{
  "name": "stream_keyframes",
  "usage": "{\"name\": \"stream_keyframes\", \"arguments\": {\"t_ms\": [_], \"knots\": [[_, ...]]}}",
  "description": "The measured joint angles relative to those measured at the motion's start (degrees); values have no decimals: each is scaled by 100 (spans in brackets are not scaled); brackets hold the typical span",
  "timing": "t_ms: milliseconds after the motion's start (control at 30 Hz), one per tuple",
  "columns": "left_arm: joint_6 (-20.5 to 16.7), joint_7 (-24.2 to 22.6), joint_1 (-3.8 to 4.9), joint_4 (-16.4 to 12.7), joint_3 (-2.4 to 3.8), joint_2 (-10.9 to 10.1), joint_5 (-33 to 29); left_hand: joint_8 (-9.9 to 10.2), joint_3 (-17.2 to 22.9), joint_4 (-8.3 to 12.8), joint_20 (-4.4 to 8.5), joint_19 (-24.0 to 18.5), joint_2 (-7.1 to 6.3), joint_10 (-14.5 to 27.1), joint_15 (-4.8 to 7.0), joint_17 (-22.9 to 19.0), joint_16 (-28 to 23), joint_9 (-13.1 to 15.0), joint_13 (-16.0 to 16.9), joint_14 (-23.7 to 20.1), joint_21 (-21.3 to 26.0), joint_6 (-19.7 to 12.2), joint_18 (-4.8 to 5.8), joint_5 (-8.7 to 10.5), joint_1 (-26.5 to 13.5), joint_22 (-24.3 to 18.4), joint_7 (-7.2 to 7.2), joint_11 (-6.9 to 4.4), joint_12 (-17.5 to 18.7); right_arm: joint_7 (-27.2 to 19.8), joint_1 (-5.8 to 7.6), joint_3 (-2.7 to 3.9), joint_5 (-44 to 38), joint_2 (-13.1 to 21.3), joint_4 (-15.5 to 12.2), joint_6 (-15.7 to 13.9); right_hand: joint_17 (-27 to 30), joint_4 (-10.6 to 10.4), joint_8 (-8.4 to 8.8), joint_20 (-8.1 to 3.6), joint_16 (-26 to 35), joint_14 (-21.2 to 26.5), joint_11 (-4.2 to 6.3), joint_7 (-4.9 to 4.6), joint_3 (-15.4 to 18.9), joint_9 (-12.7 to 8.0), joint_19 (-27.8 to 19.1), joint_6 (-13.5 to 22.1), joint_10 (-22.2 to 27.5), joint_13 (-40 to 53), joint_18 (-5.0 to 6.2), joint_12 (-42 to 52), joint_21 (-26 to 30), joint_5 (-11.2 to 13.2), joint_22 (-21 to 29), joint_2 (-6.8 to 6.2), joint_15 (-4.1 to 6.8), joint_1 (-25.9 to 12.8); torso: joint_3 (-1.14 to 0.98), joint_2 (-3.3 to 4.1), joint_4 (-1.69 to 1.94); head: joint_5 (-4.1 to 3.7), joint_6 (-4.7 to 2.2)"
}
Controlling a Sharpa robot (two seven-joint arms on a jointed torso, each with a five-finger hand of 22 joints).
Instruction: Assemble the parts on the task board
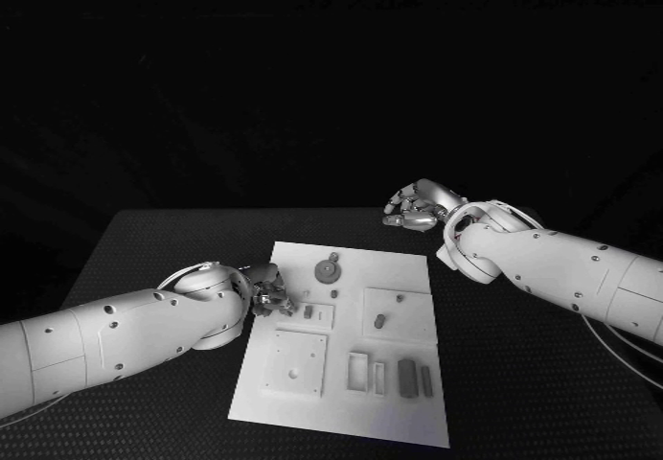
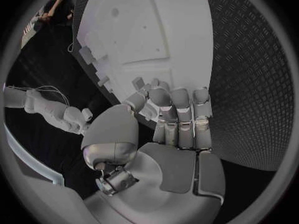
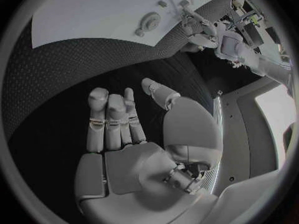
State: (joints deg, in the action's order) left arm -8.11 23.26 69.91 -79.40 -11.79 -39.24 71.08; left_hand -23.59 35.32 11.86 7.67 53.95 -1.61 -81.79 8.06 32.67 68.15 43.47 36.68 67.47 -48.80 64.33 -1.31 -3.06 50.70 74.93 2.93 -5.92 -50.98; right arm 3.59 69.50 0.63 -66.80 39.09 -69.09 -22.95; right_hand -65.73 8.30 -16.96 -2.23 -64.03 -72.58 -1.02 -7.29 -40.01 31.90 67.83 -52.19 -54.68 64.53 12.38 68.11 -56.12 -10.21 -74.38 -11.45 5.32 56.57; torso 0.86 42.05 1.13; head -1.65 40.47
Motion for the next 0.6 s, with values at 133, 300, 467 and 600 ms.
{"name": "stream_keyframes", "arguments": {"t_ms": [133, 300, 467, 600], "knots": [[24, 11, -3, 19, -4, 10, 0, -12, -21, -81, 0, 0, -146, -2, 1, -5, 0, 1, 0, 0, 0, 115, 0, -10, -99, 0, -114, -2, -27, 0, 0, 0, 0, 0, -1, 1, 0, 0, 0, 0, 0, 0, 0, 1, 0, 0, 0, 0, 0, -5, 0, 0, 0, 0, 0, 0, 0, 0, 0, 0, 0, 0, 7], [54, 21, -8, 29, -9, 27, 0, -37, -25, -151, 0, 0, -241, -12, 1, -5, 40, 14, 1, -1, -22, 152, -1, -11, -195, 0, -151, -12, -67, 0, 0, 0, 0, -3, 2, 1, 0, 0, 0, 0, 0, 0, 0, 2, 0, 0, 0, 1, 0, -5, 0, 0, 0, 0, 0, 0, 0, 0, -2, 0, -4, -1, 13], [86, 26, -12, 30, -12, 35, 0, -66, -36, -175, 0, 0, -293, -13, 1, -5, 64, 12, 10, 0, -31, 173, 0, -11, -188, -1, -172, -13, -106, 0, 0, 0, 0, -2, 2, 2, 0, 16, 0, 0, 0, 0, 0, 4, 16, 0, 0, 2, 0, -5, 0, 0, 0, 0, 0, 0, 0, 0, -3, 0, -3, -3, 12], [102, 31, -13, 38, -13, 44, 1, -84, -34, -207, 0, 0, -307, -14, 23, -4, 86, 24, 17, 22, -44, 182, 0, -11, -201, -1, -181, -14, -133, 0, 0, 0, 0, -3, 2, 2, 5, 15, 0, 0, 0, 0, 0, 5, 16, -3, 0, 1, 0, -5, 0, 0, 0, 0, 0, 0, 0, 0, -2, 0, -2, -5, 12]]}}
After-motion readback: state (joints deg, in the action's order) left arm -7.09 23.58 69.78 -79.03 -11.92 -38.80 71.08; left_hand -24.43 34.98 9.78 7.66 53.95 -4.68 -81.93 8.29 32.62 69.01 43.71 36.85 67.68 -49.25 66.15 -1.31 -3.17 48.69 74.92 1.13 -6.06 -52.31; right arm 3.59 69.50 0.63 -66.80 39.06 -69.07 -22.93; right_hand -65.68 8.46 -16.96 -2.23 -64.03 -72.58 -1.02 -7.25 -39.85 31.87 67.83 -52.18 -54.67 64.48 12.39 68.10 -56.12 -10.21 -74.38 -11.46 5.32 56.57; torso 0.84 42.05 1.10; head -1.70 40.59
